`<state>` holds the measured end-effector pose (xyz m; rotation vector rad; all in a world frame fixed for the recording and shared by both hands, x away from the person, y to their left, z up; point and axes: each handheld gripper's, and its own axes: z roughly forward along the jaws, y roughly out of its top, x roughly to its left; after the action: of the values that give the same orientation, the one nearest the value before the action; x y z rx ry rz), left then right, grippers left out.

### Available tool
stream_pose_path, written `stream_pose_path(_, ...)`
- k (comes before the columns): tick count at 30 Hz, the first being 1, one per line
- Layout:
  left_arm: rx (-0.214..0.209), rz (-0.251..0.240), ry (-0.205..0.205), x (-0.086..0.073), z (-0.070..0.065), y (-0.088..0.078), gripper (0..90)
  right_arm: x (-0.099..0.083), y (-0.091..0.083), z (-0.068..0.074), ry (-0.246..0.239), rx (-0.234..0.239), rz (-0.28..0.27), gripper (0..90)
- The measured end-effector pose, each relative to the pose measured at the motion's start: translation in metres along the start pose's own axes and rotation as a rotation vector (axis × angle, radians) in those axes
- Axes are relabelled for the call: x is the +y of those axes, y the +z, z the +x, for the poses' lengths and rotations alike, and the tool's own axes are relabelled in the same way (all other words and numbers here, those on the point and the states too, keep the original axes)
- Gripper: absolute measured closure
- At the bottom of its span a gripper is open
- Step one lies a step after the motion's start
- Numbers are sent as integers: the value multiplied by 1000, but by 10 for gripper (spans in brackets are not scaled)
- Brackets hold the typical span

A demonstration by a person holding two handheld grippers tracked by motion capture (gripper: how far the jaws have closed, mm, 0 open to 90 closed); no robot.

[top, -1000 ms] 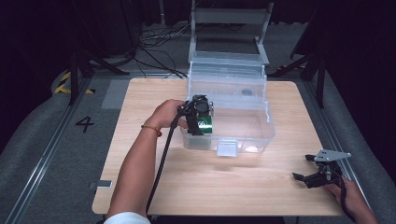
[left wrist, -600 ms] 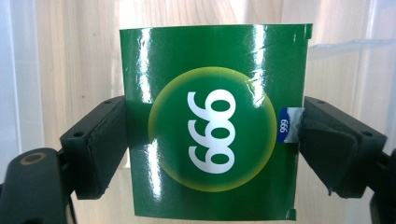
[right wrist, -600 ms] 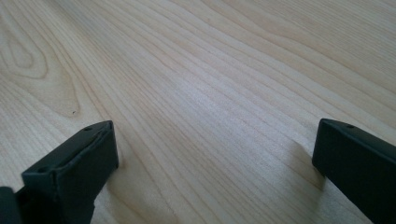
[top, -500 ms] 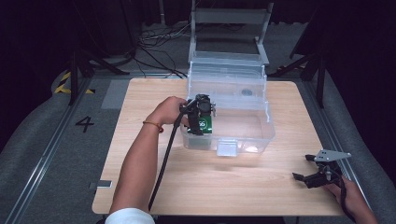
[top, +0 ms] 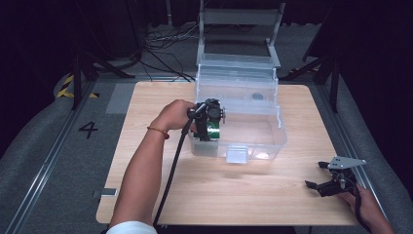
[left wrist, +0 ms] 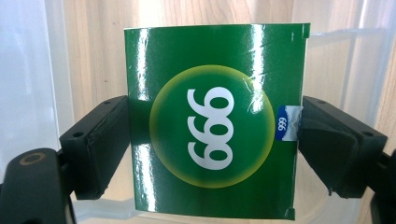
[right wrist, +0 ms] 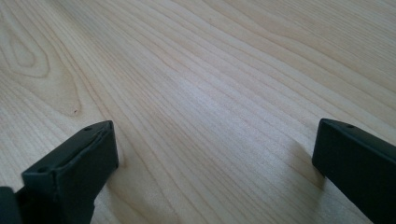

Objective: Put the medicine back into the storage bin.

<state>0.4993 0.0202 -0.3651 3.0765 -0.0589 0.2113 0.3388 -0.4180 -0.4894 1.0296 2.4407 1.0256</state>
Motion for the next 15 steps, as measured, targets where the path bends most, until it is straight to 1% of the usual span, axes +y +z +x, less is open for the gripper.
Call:
stream_pose_path(3, -8, 34, 8, 4, 1, 2, 151, 0, 0, 0, -1, 1, 0, 6)
stream_pose_path(4, -4, 34, 13, 5, 1, 2, 151, 0, 0, 0, -1, 2, 0, 7)
stream_pose_path(6, -10, 32, 15, 6, 2, 1, 151, 0, 0, 0, -1, 2, 0, 6)
stream_pose_path(7, -9, 30, 8, 6, 2, 0, 152, 0, 0, 0, -1, 2, 0, 7)
stream_pose_path(8, -3, 16, 8, 6, 3, -2, 151, 0, 0, 0, -1, 2, 0, 7)
stream_pose_path(9, -10, -8, -3, 5, 4, -3, 151, 0, 0, 0, -1, 1, 0, 7)
stream_pose_path(11, -38, -63, -25, 3, 7, -7, 151, 0, 0, 0, -1, 2, 0, 6)
stream_pose_path(13, -55, -98, -42, 0, 10, -9, 150, 0, 0, 0, -1, 2, 0, 7)
stream_pose_path(15, -42, -115, -48, -2, 10, -11, 150, 0, 0, 0, -1, 1, 0, 6)
